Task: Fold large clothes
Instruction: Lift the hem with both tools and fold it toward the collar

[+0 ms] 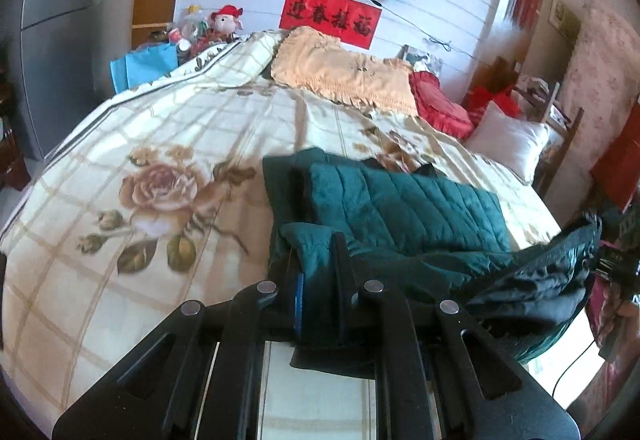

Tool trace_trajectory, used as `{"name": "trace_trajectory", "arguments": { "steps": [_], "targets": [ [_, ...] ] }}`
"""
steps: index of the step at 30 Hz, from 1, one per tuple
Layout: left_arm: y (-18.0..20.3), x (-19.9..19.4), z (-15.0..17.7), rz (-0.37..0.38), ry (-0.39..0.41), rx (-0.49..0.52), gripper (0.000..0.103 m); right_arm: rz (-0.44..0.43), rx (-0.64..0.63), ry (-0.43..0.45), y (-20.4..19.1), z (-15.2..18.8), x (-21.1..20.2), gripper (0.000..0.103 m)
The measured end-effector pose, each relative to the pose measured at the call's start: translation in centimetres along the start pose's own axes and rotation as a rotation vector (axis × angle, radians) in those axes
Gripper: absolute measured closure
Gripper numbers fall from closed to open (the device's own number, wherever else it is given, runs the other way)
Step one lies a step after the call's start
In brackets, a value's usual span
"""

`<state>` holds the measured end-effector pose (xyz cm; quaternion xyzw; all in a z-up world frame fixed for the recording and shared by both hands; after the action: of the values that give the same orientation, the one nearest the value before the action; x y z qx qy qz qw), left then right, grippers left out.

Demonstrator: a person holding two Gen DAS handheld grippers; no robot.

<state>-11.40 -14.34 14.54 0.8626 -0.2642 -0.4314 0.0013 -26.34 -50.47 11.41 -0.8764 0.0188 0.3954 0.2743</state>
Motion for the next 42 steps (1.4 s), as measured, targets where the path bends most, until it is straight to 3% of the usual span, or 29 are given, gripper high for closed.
{"name": "trace_trajectory", "arguments": {
  "steps": [16, 23, 29, 33, 35, 36, 40, 42],
  "targets": [
    [-1.3, 9.9, -9.8, -0.101, -0.047, -0.117, 0.092, 0.102, 0.136, 0.021, 3.2, -11.1, 7.8, 0.080],
    [-1.7, 15.5, -11.4, -0.179, -0.079, -0.133, 0.092, 0.144, 0.185, 0.007, 5.1, -13.5, 11.4, 0.080],
    [-2.3, 18.9, -11.4, -0.193, -0.097, -0.172, 0.090, 0.140, 0.252, 0.027, 7.0, -14.1, 14.2, 0.080],
    [-2.8, 19.9, -11.7, -0.124, -0.109, -0.186, 0.087, 0.061, 0.323, 0.051, 8.0, -14.1, 15.5, 0.054],
    [-3.4, 19.8, -12.0, -0.065, -0.129, -0.207, 0.086, 0.019, 0.336, 0.084, 7.9, -14.3, 15.1, 0.027],
    [-3.6, 19.5, -12.1, -0.033, -0.136, -0.218, 0.085, 0.004, 0.331, 0.102, 7.5, -14.5, 14.6, 0.003],
    [-4.3, 16.3, -13.1, 0.068, -0.085, -0.252, 0.070, 0.066, 0.255, 0.164, 5.2, -15.2, 10.9, 0.000],
    [-4.2, 14.4, -13.2, 0.047, -0.021, -0.251, 0.041, 0.064, 0.229, 0.167, 4.3, -15.0, 9.5, 0.000]
  ]
}}
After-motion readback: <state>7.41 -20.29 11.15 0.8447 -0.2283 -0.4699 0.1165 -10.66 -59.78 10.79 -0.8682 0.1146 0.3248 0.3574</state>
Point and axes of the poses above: each gripper's, at about its wrist camera, not at the fingertips, and x roughly the way its jaws point, y to its right, z to its underside, the point moved 3 cm from there along x, roughly the way its jaws point, and after that the axes turned 12 degrees about -y, right-handed, at the moved point
